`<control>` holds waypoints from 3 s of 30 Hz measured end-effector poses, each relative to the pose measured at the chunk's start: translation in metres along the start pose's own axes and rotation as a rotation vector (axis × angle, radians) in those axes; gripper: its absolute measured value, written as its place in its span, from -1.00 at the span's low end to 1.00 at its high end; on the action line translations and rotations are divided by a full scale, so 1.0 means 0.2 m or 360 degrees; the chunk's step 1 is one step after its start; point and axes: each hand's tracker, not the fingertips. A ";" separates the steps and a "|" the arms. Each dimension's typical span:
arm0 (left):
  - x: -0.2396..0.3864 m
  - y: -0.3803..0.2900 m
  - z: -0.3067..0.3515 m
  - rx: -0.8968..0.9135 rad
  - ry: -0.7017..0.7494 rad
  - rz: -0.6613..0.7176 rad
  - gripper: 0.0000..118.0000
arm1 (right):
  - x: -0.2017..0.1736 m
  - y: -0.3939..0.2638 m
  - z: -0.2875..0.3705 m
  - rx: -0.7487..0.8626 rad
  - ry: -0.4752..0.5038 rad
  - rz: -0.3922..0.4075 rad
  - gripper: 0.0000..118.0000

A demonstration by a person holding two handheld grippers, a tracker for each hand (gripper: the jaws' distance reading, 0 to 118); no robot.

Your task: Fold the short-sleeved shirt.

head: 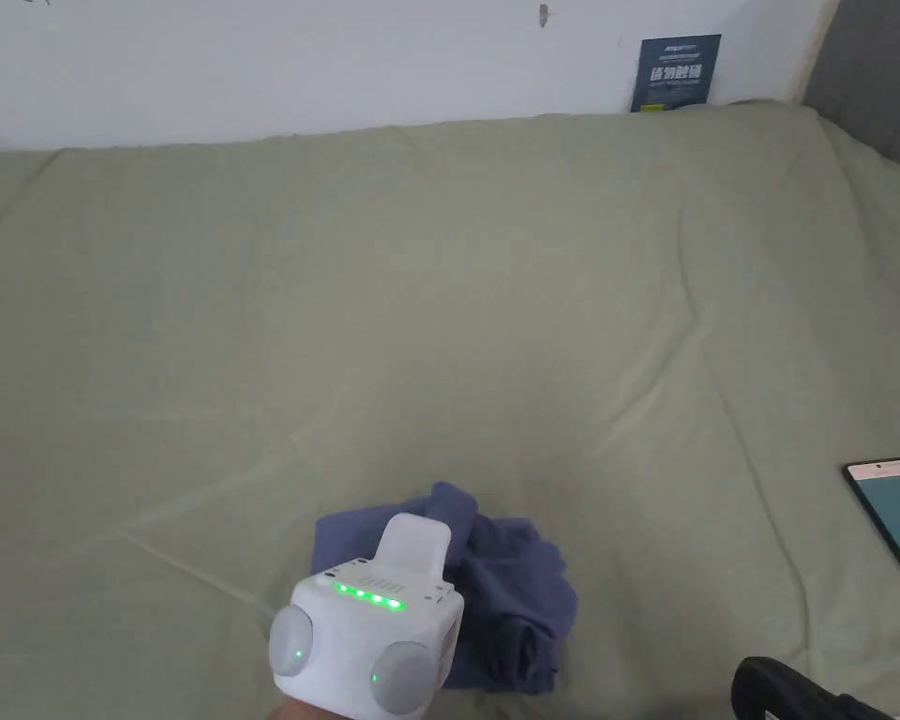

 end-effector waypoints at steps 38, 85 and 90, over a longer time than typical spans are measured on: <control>-0.68 -0.36 0.42 0.0232 -0.0718 0.0863 -0.23 | 0.35 -0.37 -1.43 -0.0752 0.0497 -0.0860 -1.00; -2.77 -0.78 0.91 0.0100 -0.0165 0.1424 0.86 | 0.11 -0.32 -0.98 -0.0687 0.0337 -0.0661 -0.99; -2.43 -0.63 1.35 0.0362 0.0219 0.1297 0.86 | 0.07 -0.20 -0.92 -0.0635 0.0315 -0.0497 -0.99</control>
